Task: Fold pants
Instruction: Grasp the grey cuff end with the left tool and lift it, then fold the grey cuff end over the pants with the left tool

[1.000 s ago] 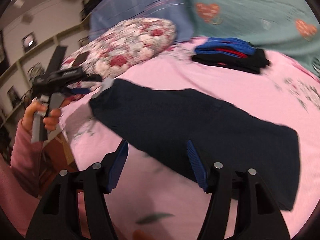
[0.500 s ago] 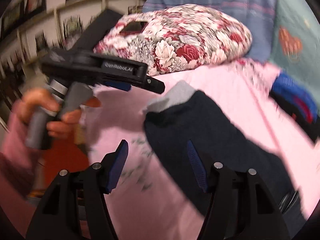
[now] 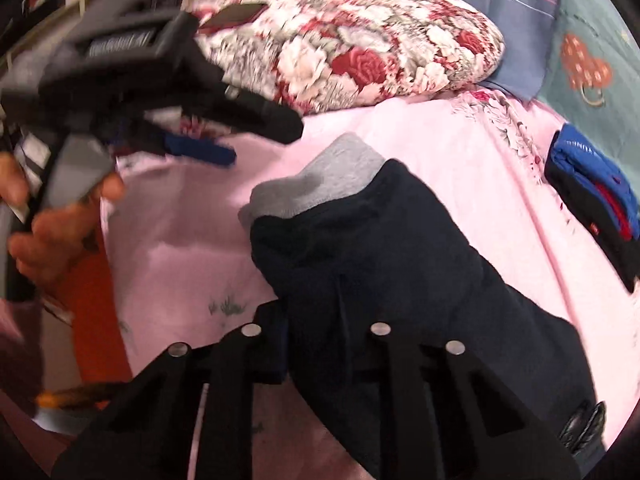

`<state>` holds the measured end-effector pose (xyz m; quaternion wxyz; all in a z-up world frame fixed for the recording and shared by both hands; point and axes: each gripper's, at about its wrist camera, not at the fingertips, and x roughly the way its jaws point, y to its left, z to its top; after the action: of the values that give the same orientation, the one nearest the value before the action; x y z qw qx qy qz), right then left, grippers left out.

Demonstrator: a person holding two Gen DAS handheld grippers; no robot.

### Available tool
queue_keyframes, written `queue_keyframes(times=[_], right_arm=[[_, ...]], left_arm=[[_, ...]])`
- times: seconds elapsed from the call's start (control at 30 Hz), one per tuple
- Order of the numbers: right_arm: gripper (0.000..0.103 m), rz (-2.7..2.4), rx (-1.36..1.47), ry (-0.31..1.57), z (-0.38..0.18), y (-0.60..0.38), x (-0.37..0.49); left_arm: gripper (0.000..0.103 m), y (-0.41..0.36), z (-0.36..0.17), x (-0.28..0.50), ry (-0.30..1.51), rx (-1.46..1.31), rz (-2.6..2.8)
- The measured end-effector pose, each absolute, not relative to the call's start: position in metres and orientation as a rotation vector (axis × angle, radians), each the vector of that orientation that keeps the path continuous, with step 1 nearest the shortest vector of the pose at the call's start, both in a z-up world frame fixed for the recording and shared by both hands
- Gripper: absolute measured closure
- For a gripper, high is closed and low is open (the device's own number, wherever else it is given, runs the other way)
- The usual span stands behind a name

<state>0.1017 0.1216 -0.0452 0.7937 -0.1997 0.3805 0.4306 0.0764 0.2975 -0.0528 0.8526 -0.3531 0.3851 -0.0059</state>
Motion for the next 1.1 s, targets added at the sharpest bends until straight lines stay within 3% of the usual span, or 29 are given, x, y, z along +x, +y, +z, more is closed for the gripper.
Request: queue_keyframes(times=[0.37, 0.5, 0.53, 0.67, 0.9, 0.97, 1.1], right_arm=[[0.085, 0.921, -0.352, 0.74, -0.028, 0.104, 0.1], [0.085, 0.904, -0.335, 0.722, -0.025, 0.096, 0.099], [0.085, 0.891, -0.333, 0.718, -0.025, 0.094, 0.099], [0.083, 0.894, -0.263, 0.746, -0.021, 0.071, 0.101], [0.084, 0.739, 0.084, 0.812, -0.002, -0.037, 0.123], [0.094, 0.645, 0.105, 0.794, 0.002, -0.066, 0.123], [0.1, 0.526, 0.106, 0.855, -0.015, -0.099, 0.128]], left_arm=[[0.003, 0.267, -0.076, 0.095, 0.851, -1.025, -0.371], [0.005, 0.248, -0.078, 0.111, 0.857, -0.982, -0.379], [0.009, 0.243, -0.078, 0.114, 0.855, -0.977, -0.392], [0.046, 0.234, -0.091, 0.126, 0.901, -0.997, -0.378], [0.054, 0.236, -0.088, 0.126, 0.874, -1.005, -0.377], [0.055, 0.236, -0.083, 0.125, 0.847, -1.011, -0.394], [0.056, 0.235, -0.074, 0.123, 0.813, -1.015, -0.419]])
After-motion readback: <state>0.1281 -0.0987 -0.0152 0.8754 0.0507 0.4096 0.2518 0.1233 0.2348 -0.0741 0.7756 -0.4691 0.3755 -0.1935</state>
